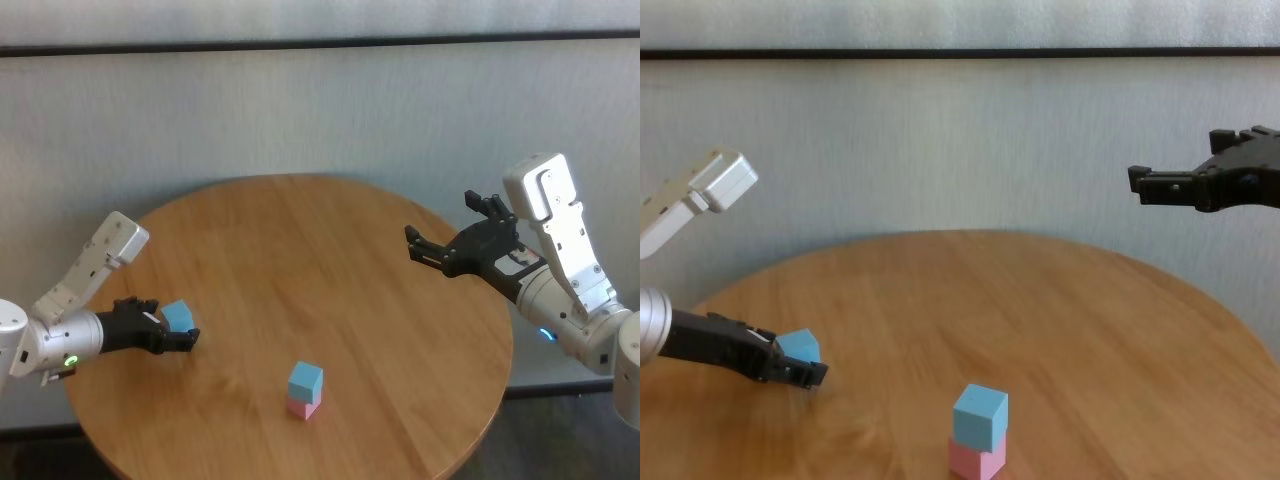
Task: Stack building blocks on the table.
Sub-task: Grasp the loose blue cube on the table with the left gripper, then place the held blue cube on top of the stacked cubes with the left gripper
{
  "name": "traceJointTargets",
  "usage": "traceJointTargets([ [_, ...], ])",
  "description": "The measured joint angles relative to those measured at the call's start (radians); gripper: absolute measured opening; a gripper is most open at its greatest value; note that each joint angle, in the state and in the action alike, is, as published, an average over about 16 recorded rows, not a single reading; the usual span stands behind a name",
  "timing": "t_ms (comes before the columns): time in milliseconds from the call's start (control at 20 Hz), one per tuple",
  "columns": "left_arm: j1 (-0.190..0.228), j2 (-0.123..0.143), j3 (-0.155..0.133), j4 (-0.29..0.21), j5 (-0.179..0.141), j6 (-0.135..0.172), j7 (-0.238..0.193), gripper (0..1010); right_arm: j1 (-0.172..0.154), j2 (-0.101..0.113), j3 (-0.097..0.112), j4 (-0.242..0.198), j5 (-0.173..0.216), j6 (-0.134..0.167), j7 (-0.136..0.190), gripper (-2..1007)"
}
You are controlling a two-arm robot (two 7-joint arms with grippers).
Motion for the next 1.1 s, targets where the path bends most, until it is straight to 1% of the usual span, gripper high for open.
traceJointTargets([
  [250, 0.000, 0.000, 0.000, -0.001, 0.000, 0.001, 0.000, 957, 0.000, 0.000, 0.000, 0.000, 0.000, 0.000, 0.000, 1005],
  [500, 0.001, 0.001, 0.000, -0.002, 0.000, 0.000, 0.001, 871, 0.000, 0.000, 0.000, 0.000, 0.000, 0.000, 0.000, 1005],
  [1100, 0.003, 0.002, -0.002, -0.005, -0.002, -0.002, 0.002, 514, 0.000, 0.000, 0.000, 0.000, 0.000, 0.000, 0.000, 1005],
])
